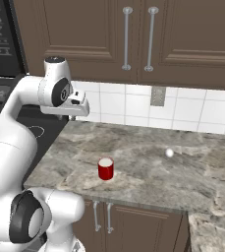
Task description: Pick the mug from the counter and place it inside the microwave. Then close the microwave.
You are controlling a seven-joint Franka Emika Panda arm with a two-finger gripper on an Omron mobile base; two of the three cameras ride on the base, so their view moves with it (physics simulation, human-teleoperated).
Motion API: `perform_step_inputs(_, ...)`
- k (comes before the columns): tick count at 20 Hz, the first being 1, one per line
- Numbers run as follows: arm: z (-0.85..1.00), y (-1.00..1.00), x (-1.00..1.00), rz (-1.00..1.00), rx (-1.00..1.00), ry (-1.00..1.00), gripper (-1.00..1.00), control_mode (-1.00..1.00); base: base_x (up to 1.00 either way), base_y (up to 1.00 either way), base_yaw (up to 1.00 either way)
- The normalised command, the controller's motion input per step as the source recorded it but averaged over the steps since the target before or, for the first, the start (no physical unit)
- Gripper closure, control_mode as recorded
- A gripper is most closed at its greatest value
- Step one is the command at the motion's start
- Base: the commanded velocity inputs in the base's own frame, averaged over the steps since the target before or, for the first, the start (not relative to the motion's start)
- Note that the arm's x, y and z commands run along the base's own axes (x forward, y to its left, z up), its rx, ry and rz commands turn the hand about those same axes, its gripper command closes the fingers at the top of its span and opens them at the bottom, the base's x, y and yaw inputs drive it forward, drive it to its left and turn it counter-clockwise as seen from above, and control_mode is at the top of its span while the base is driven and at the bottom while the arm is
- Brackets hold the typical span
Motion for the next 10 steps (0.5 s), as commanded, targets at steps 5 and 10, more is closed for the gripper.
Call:
perform_step_inputs(5, 0.0, 0.0, 0.0, 0.0, 0.0, 0.0, -1.0, -1.0, 0.0, 0.0, 0.0)
perform_step_inputs(10, -0.01, 0.0, 0.0, 0.0, 0.0, 0.01, -1.0, -1.0, 0.0, 0.0, 0.0)
